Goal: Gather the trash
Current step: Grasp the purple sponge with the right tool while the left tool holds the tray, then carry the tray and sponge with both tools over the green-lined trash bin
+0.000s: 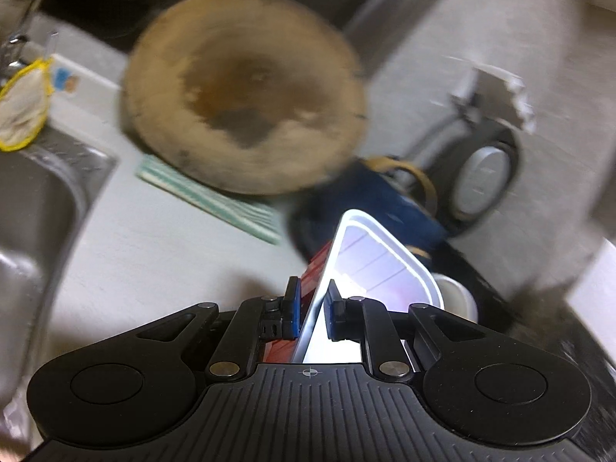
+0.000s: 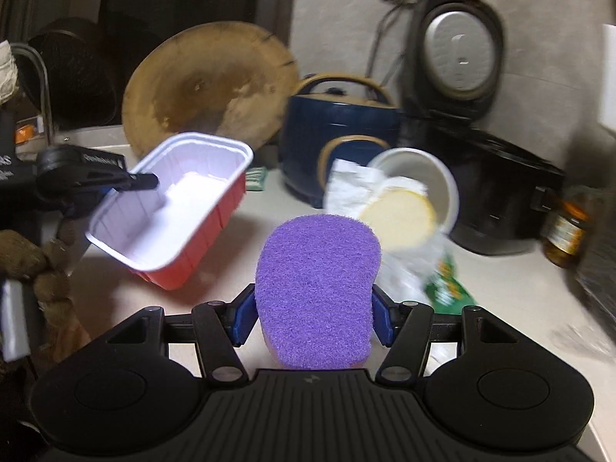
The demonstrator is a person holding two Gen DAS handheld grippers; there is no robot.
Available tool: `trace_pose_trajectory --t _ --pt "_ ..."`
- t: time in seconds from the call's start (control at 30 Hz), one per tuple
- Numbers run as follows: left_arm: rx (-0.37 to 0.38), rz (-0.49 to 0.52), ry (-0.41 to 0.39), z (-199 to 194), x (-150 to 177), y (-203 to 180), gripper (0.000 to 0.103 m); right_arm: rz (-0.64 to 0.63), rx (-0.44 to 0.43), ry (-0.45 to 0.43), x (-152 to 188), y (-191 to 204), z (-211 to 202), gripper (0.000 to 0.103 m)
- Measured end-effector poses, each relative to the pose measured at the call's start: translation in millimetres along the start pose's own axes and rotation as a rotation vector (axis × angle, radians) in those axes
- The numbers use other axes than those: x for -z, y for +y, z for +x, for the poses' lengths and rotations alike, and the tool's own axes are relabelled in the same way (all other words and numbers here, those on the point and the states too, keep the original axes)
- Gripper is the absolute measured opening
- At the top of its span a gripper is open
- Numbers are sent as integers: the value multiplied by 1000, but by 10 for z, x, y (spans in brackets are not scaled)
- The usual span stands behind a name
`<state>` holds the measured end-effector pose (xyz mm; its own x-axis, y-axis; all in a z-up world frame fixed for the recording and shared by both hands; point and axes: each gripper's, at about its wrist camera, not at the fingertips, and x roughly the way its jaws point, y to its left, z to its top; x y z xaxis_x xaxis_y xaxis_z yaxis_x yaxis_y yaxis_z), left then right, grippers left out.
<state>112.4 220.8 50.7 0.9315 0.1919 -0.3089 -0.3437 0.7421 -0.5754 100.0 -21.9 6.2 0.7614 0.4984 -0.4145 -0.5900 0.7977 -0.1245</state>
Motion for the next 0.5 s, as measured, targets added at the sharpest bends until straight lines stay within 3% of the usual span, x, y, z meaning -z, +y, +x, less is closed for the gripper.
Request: trace_pose_trajectory --t 0.3,0.5 --pt "185 142 172 -207 777 -696 16 84 108 -5 653 -499 -565 59" --pt "300 220 396 -2 1604 -1070 16 196 208 52 1376 -965 -796 59"
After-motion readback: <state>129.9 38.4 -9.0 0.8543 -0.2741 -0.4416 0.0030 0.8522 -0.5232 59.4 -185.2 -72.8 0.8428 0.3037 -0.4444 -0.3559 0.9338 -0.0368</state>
